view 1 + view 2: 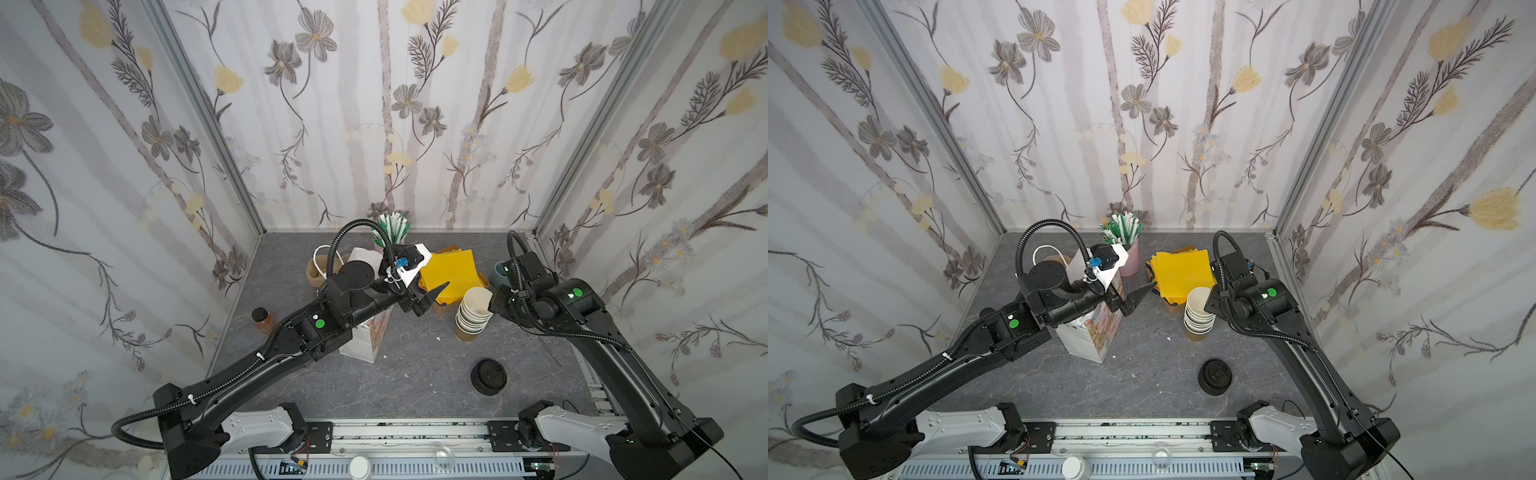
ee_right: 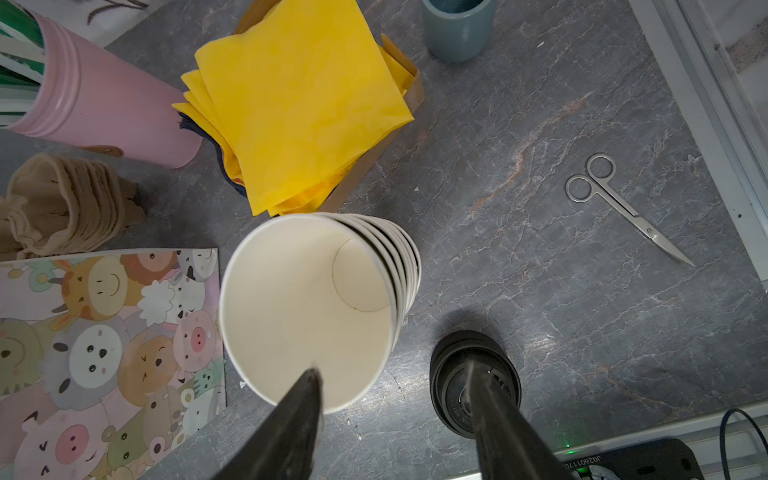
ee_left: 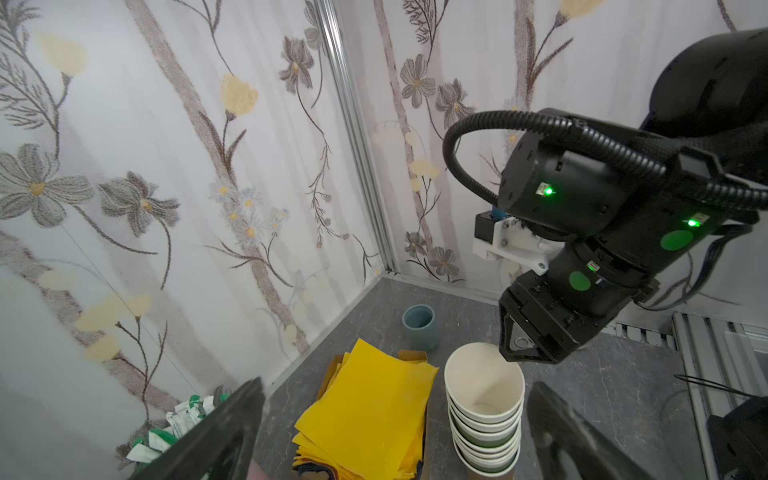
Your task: Pack the takeout coffee
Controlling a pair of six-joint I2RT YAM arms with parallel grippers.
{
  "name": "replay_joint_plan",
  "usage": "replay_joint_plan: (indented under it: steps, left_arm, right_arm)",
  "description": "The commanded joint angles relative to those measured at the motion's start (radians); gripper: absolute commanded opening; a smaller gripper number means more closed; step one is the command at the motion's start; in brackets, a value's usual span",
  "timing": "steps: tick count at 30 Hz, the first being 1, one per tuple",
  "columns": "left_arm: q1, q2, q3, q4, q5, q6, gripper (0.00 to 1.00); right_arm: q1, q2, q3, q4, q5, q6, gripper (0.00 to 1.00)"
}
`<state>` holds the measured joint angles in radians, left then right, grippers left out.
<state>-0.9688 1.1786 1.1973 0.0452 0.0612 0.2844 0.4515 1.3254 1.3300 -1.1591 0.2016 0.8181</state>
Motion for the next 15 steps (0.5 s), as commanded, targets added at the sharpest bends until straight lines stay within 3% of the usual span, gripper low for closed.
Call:
replay_joint_plan:
  steps: [1,15]
  left_arm:
    - [-0.029,-0.001,-0.025,0.021,-0.004,-0.002,1.00]
    - [-0.052,-0.020,-0.068,0.022,-0.019,-0.016,1.00]
  right_arm:
    - [0.002,0.030,-0.015,0.037,0.041,0.027,0.53]
    - [0.006,0.120,0.016,0.053,0.033,0.010,0.17]
